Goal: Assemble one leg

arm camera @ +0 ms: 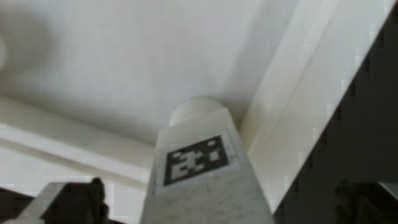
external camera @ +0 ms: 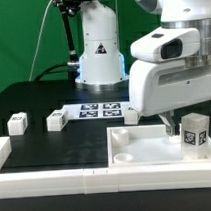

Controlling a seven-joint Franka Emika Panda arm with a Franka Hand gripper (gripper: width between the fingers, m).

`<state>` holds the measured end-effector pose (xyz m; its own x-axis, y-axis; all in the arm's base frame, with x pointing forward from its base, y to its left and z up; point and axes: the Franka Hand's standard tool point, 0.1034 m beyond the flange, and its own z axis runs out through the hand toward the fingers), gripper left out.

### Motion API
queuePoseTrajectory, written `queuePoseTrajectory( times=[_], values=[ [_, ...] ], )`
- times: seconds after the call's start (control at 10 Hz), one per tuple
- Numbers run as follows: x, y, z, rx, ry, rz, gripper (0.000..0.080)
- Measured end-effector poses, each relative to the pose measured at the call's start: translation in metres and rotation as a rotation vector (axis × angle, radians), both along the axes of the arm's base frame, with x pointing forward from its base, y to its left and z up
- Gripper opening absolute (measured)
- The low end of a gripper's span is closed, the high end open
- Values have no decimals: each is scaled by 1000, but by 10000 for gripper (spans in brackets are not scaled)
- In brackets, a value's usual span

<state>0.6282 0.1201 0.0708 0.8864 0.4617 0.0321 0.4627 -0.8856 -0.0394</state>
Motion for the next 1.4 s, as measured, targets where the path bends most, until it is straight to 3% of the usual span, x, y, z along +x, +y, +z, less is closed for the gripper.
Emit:
queuePoseTrajectory(
  times=[0.1, 0.2, 0.3, 0.4, 0.8, 1.4],
  values=[
    [0, 0, 0, 0, 0, -2, 620],
    [0, 0, 0, 0, 0, -2, 438],
    [0, 0, 0, 0, 0, -2, 438],
    [0, -1, 0, -1, 0, -3, 289],
    [0, -1, 0, 5, 4, -65, 290],
    [1, -2, 0, 53, 31, -807, 291]
  ],
)
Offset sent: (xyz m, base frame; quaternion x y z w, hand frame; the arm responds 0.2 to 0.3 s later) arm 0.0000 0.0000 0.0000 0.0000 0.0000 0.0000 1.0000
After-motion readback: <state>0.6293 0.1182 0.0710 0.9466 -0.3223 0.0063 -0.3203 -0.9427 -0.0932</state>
